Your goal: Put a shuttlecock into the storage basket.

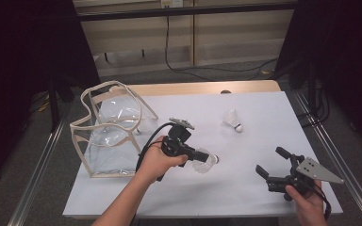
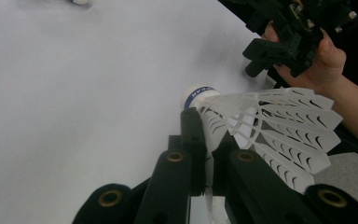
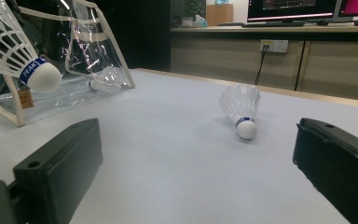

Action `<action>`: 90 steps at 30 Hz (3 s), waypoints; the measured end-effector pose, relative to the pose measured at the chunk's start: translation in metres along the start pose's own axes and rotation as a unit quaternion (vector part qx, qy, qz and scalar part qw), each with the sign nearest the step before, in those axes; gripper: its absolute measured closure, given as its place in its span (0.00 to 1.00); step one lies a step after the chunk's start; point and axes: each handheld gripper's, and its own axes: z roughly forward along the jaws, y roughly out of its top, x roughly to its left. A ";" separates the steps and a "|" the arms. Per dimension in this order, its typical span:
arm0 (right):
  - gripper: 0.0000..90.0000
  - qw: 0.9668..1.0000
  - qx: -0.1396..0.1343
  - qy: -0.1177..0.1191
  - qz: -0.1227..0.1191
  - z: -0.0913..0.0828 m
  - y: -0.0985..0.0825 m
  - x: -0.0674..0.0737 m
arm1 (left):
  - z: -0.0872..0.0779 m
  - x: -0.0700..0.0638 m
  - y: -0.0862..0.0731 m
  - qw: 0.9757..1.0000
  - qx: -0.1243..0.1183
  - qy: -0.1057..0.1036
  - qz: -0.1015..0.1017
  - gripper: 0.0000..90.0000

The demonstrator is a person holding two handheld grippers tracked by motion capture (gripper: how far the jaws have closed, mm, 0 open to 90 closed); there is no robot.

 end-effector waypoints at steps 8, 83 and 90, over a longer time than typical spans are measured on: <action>0.01 1.000 -0.001 -0.002 0.002 -0.001 0.000 -0.001 | -0.006 0.002 0.006 1.000 0.005 0.001 -0.003 1.00; 0.01 1.000 0.006 0.001 -0.001 0.001 0.000 0.000 | -0.082 0.007 0.038 0.999 -0.011 0.032 -0.041 1.00; 0.00 1.000 0.007 0.002 -0.002 0.001 0.000 0.000 | -0.088 0.009 0.039 0.998 -0.010 0.035 -0.048 1.00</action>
